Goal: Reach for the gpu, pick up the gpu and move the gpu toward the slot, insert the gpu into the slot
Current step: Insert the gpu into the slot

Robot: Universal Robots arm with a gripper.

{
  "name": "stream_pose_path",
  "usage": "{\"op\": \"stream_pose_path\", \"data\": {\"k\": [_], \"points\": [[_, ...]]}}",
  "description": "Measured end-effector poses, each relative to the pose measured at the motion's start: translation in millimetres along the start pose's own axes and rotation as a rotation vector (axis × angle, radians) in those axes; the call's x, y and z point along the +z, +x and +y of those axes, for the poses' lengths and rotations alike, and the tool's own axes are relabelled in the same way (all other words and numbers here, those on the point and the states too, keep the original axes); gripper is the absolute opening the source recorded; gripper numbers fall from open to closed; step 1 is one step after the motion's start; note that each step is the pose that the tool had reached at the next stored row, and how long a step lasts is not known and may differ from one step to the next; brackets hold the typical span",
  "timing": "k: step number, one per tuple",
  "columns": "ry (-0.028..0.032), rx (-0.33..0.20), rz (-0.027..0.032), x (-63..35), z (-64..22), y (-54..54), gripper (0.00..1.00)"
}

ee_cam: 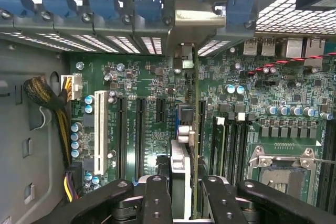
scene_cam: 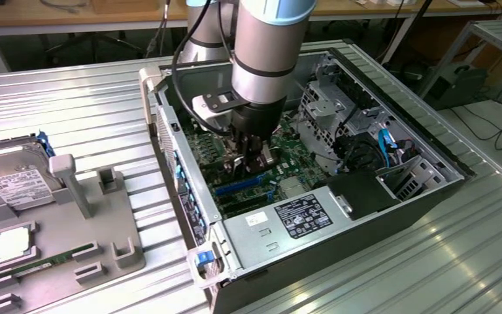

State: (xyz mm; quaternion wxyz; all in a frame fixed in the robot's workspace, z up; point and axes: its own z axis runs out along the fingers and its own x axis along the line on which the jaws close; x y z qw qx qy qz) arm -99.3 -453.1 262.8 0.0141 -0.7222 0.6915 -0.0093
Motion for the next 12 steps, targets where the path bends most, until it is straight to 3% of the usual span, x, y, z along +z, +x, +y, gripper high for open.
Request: {"op": "stream_pose_path", "data": {"k": [12], "points": [[-0.0001, 0.000, 0.0001, 7.0, 2.2, -0.8, 0.28]]}}
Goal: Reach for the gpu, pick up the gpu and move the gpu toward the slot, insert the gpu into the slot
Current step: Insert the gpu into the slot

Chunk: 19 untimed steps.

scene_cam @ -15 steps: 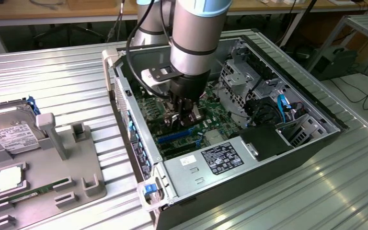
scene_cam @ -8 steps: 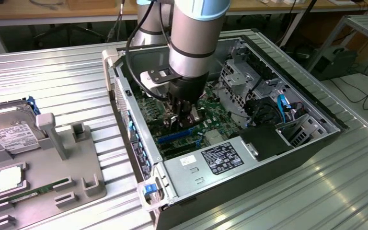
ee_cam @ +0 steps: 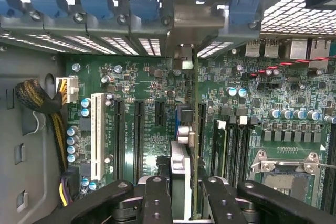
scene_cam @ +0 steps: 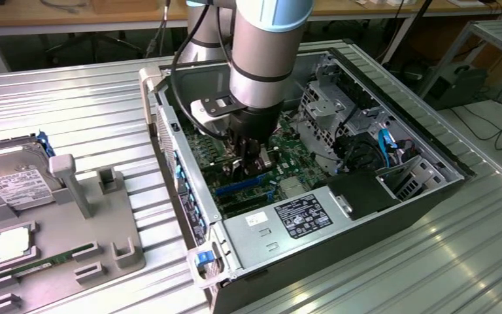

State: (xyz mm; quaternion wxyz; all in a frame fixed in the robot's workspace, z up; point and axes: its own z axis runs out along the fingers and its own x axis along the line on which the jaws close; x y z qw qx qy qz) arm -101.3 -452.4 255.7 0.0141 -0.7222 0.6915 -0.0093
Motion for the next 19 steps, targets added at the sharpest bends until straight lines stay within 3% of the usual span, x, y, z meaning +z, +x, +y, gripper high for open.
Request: {"op": "stream_pose_path", "data": {"k": [10, 19], "points": [[-0.0005, 0.000, -0.0002, 5.1, 3.1, -0.7, 0.28], [-0.0101, 0.000, -0.0007, 5.4, 3.1, -0.7, 0.28]]}}
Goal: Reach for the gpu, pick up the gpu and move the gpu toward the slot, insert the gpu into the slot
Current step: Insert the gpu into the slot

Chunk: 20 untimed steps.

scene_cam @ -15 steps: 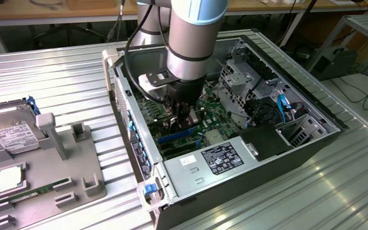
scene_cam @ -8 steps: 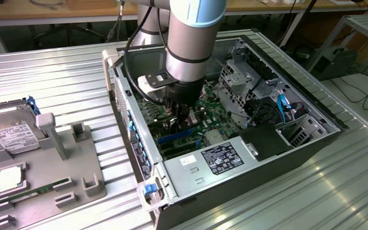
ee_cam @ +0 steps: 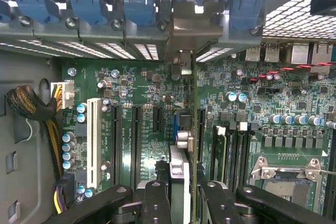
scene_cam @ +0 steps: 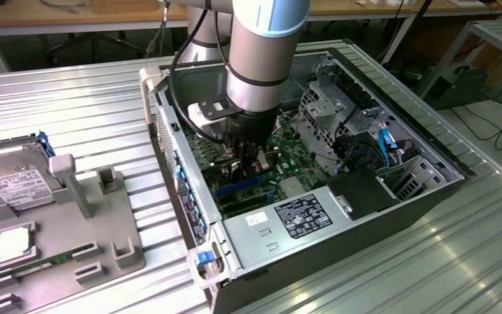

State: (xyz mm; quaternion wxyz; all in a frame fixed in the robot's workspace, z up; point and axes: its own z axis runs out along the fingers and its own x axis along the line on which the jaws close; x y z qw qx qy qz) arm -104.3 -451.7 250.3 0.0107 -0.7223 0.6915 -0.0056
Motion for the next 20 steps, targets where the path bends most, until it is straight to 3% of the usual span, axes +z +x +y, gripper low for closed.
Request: {"op": "stream_pose_path", "data": {"k": [20], "points": [[-0.0022, 0.000, 0.0001, 7.4, 0.2, 0.1, 0.28]]}}
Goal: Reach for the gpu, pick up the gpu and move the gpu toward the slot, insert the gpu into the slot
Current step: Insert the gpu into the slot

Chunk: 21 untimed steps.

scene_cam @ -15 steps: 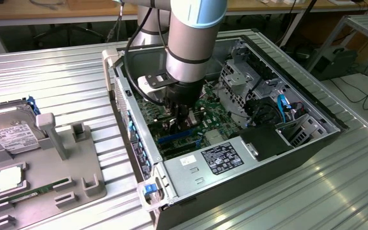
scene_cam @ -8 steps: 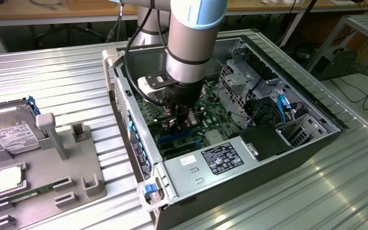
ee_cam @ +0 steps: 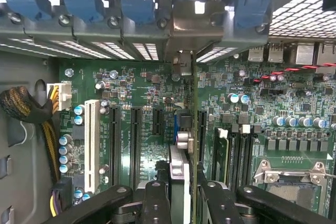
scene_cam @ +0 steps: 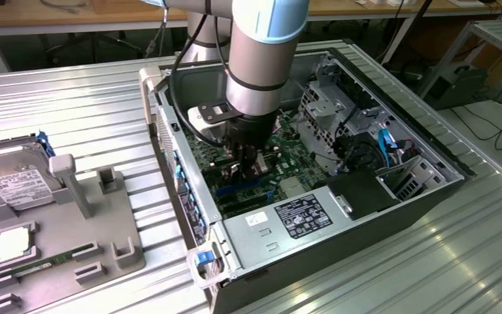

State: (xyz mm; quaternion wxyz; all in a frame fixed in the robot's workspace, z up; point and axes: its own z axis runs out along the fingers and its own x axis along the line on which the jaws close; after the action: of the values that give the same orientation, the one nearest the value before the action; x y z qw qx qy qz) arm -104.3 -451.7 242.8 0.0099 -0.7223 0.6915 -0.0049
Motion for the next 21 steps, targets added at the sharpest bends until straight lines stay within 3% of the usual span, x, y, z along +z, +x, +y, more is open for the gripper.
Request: {"op": "stream_pose_path", "data": {"k": [21], "points": [[0.0000, 0.000, 0.0000, -2.7, 0.0, 0.0, 0.28]]}}
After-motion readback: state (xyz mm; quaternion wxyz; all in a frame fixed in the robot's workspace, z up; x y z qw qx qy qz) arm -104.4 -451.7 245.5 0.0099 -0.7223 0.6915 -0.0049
